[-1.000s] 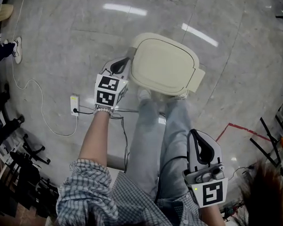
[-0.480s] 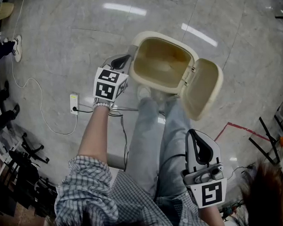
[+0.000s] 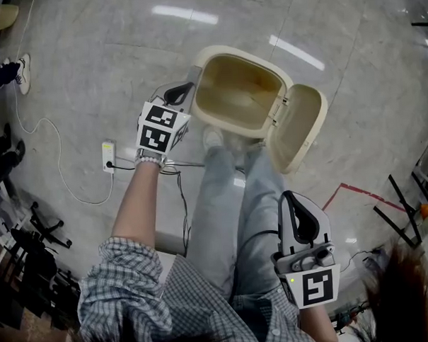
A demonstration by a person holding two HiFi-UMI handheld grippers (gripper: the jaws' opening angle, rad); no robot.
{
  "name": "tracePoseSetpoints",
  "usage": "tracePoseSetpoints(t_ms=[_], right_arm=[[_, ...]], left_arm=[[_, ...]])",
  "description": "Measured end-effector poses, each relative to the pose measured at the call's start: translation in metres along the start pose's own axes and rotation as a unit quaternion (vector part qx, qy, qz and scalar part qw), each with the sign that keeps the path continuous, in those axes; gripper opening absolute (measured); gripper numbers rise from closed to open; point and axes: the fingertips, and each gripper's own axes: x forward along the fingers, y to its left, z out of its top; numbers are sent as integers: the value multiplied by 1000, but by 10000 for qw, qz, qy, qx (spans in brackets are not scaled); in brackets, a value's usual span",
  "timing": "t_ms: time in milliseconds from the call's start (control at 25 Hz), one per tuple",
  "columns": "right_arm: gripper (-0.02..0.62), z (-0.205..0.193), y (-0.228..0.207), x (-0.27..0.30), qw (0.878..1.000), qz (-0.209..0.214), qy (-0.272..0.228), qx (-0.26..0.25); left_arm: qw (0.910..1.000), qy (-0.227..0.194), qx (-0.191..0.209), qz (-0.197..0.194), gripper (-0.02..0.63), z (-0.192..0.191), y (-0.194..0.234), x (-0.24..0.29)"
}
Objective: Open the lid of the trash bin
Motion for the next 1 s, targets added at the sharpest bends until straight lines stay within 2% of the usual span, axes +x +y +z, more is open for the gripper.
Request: tracePoseSetpoints(t_ms=[200, 400, 720, 1000], right_arm=[[17, 5, -7, -3, 9996, -186, -168, 159], [17, 16, -20, -12, 9987, -312, -223, 329], [17, 59, -40, -31, 9963, -553, -561, 356], [17, 112, -48, -45, 9942, -515, -925, 194]], left_arm=[[9993, -158, -306, 119, 5, 8, -2, -24], [9996, -242, -132, 15, 5, 19, -24, -54], [9985, -529, -144, -91, 5, 58, -56, -107], [9929, -1116, -377, 190, 5, 113, -67, -166]])
